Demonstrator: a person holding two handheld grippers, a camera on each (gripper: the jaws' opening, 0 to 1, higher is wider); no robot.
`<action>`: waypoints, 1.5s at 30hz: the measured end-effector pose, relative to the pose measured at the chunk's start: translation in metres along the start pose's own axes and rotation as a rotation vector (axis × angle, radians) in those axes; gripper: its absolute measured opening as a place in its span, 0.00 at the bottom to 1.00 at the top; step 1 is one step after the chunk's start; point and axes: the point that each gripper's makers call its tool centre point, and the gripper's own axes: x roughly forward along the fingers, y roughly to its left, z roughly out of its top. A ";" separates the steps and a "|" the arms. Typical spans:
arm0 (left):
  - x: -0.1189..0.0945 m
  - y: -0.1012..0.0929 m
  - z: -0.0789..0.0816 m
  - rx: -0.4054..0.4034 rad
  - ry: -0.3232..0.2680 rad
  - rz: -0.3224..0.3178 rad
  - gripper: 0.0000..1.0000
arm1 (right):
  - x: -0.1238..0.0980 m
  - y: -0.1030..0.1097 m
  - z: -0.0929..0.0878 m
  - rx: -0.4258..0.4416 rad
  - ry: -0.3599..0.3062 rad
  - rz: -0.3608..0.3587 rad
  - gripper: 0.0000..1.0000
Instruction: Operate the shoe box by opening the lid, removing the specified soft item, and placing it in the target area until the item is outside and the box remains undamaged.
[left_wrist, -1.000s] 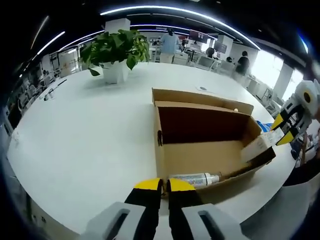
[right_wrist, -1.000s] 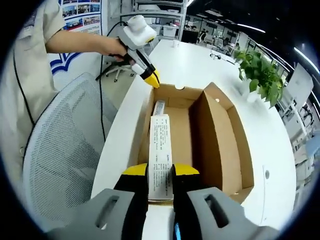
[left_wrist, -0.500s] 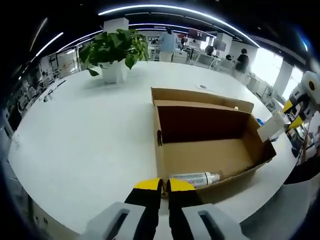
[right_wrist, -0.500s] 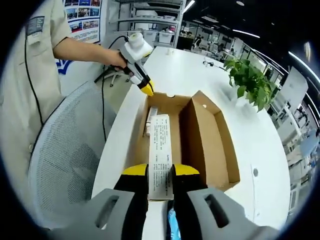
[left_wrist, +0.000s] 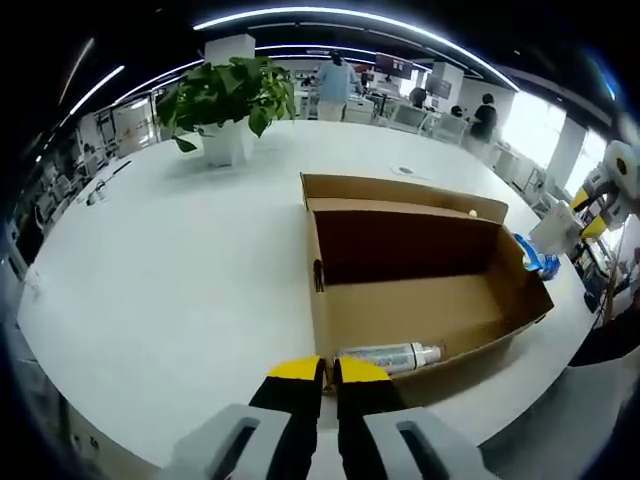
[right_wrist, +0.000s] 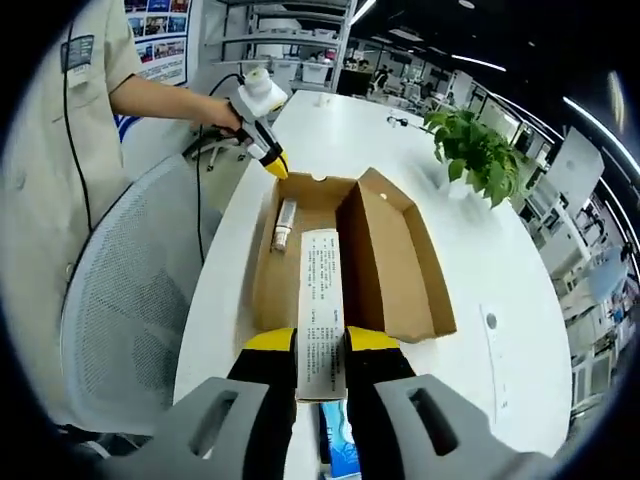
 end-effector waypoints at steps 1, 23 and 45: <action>0.000 0.000 0.000 0.000 0.000 0.000 0.04 | -0.004 -0.002 -0.003 -0.001 0.005 -0.004 0.15; 0.000 -0.001 0.001 0.006 0.013 0.004 0.04 | -0.048 -0.043 -0.052 -0.016 0.097 -0.074 0.15; 0.002 0.000 0.001 -0.001 0.028 0.003 0.04 | -0.064 -0.088 -0.131 0.012 0.230 -0.108 0.15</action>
